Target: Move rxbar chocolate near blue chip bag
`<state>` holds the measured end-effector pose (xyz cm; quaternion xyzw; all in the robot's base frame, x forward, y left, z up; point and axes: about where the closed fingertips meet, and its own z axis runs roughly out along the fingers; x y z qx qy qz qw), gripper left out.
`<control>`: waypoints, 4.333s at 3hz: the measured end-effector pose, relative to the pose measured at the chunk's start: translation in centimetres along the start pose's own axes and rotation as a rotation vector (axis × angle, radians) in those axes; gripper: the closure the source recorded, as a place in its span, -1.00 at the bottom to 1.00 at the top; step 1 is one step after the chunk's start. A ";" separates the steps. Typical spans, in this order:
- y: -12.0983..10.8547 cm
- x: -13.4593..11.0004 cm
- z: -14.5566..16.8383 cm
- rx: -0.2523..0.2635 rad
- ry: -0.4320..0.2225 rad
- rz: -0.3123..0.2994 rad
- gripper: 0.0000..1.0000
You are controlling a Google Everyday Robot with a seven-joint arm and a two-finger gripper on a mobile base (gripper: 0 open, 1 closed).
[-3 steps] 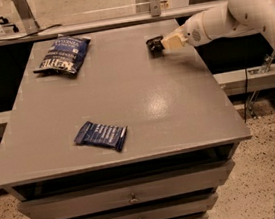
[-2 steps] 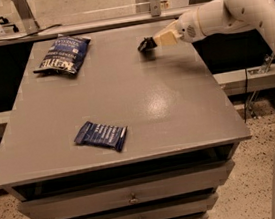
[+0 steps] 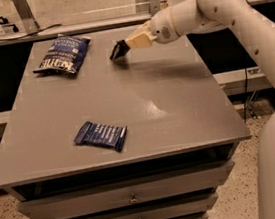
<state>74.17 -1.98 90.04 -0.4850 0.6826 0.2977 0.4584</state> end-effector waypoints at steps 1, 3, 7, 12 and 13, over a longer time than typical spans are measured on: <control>2.4 -1.9 3.4 -0.070 -0.016 -0.048 1.00; 5.4 -3.0 7.7 -0.118 0.015 -0.134 1.00; 5.9 -1.1 9.6 -0.109 0.089 -0.227 0.20; 6.8 0.2 -4.0 -0.102 0.230 -0.286 -1.00; 6.8 0.5 -4.3 -0.103 0.232 -0.286 -1.00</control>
Offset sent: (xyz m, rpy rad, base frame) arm -0.0254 0.1072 0.0035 -0.0371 -0.0774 0.1852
